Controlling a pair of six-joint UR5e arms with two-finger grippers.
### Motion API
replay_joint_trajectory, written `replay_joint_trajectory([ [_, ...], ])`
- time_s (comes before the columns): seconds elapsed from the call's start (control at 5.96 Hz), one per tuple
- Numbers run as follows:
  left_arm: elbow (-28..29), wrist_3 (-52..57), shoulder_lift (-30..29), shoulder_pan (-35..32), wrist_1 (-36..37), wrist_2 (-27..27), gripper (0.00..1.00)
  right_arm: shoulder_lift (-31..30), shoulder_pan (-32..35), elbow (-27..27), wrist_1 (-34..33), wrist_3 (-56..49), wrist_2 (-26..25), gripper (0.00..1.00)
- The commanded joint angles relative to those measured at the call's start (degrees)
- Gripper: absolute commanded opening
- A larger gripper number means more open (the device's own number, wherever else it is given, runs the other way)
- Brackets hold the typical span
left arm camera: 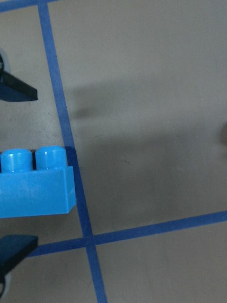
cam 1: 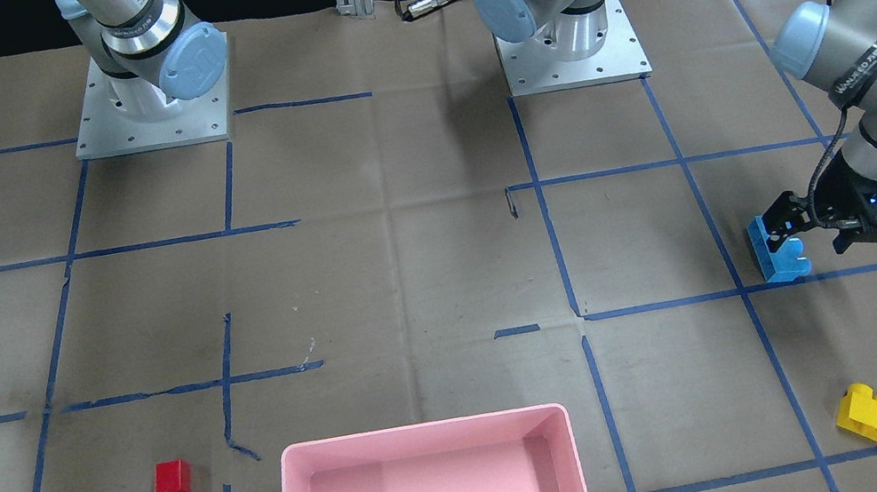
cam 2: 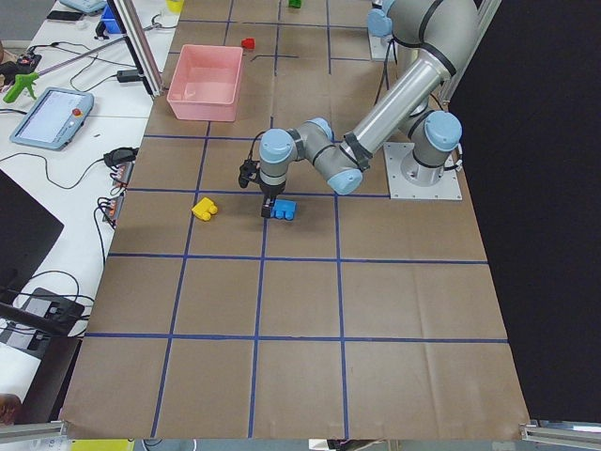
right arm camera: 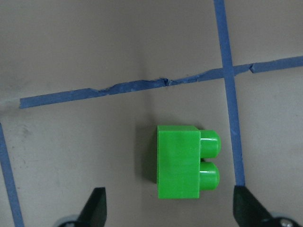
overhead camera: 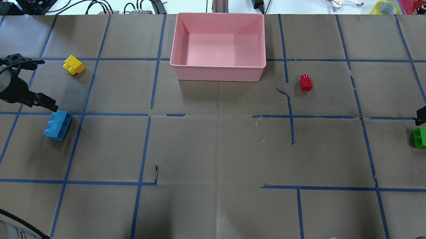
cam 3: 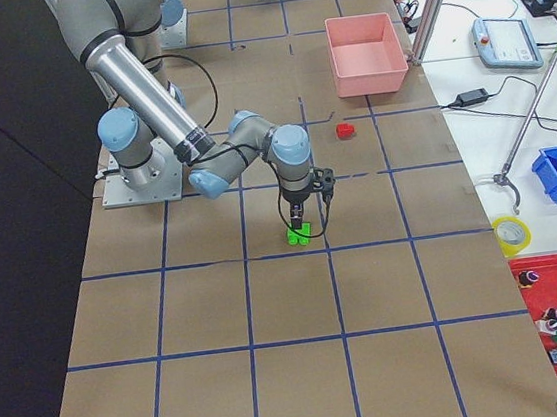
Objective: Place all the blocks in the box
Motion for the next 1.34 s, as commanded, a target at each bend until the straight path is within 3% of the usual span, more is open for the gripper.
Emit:
replay_joint_trajectory([
  [0.0,-2.71,0.57,0.12,0.07,1.60,0.00,0.99,5.00,-0.63,0.05,-6.93,-1.13,0.10,0.94],
  [0.17,-3.33,0.58,0.12,0.24,1.68,0.09,0.99,8.35,-0.63,-0.21,-9.17,-1.13,-0.25,0.94],
  [0.67,-2.99,1.36,-1.45,0.42,2.81,0.09,0.97,8.56,-0.63,0.05,-9.02,-1.04,-0.60,0.94],
  [1.01,-3.15,2.69,-2.08,0.42,3.70,0.09,0.97,8.29,-0.63,0.05,-8.41,-0.96,-0.69,0.80],
  [1.17,-3.24,2.69,-2.08,0.34,3.70,0.00,0.91,8.29,-0.63,0.14,-8.32,-0.52,-0.69,0.68],
])
